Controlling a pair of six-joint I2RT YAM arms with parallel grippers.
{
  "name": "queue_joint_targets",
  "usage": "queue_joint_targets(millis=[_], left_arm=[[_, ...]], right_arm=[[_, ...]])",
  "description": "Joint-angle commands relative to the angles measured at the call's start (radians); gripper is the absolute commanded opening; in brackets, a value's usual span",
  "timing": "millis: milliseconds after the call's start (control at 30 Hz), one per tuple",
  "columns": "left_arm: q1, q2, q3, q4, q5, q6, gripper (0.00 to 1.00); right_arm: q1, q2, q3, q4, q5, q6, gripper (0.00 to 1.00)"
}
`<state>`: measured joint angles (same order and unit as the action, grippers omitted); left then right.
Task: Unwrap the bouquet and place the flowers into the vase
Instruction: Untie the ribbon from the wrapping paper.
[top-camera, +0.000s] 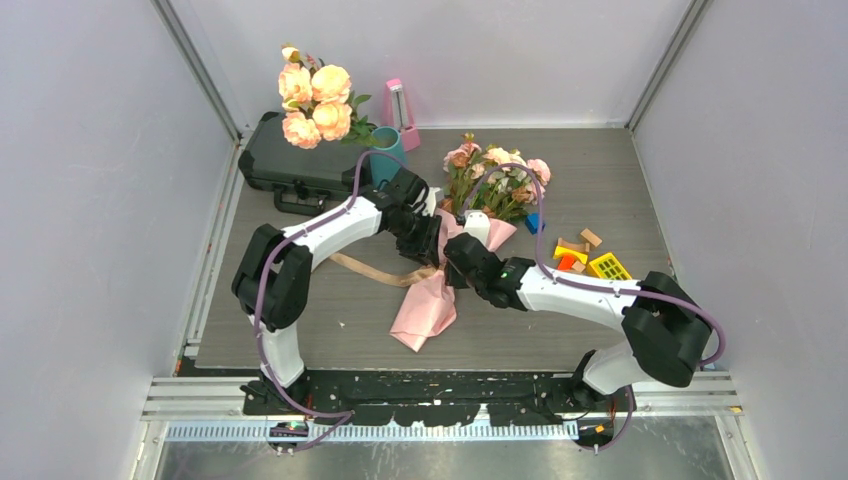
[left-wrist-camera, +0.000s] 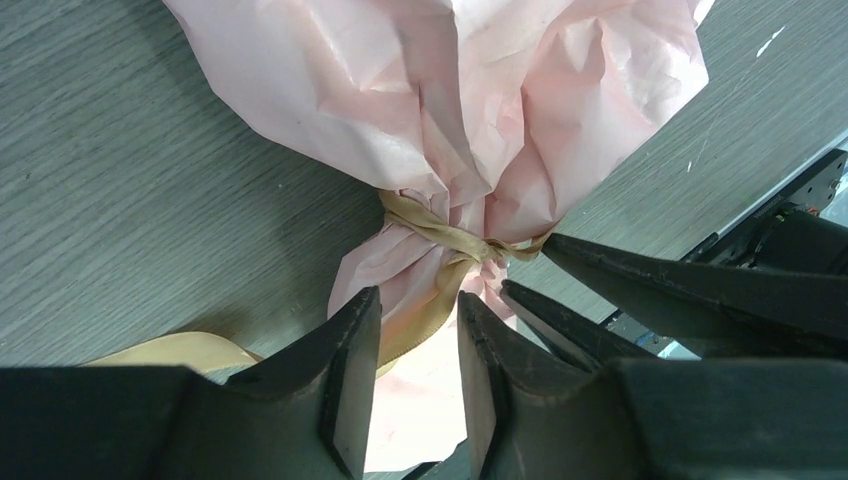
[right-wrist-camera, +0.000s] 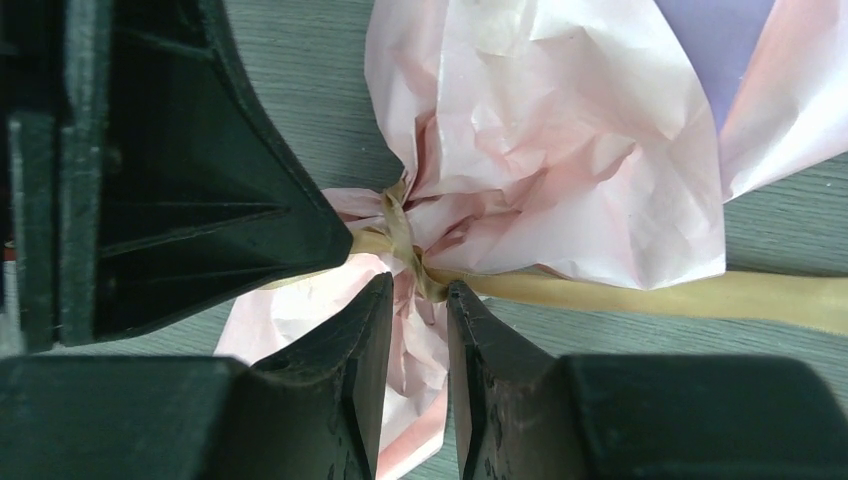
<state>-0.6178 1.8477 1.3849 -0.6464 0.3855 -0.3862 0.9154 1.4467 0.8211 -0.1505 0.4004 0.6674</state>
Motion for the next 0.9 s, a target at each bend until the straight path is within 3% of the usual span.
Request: queue_joint_targets(millis=[0, 500, 867], left_arm=[[0.002, 0.007, 0.031, 0.008, 0.014, 0.003, 0.34], [0.002, 0.028, 0.037, 0.006, 0.010, 0.012, 0.21], [0.002, 0.010, 0.041, 0.006, 0.004, 0.028, 0.28]], right_arm=[[0.019, -0.010, 0.048, 0.029, 0.040, 0.017, 0.32], [0.029, -0.045, 0.046, -0.025, 0.077, 0.036, 0.31], [0.055, -0.069, 0.047, -0.052, 0.068, 0.046, 0.32]])
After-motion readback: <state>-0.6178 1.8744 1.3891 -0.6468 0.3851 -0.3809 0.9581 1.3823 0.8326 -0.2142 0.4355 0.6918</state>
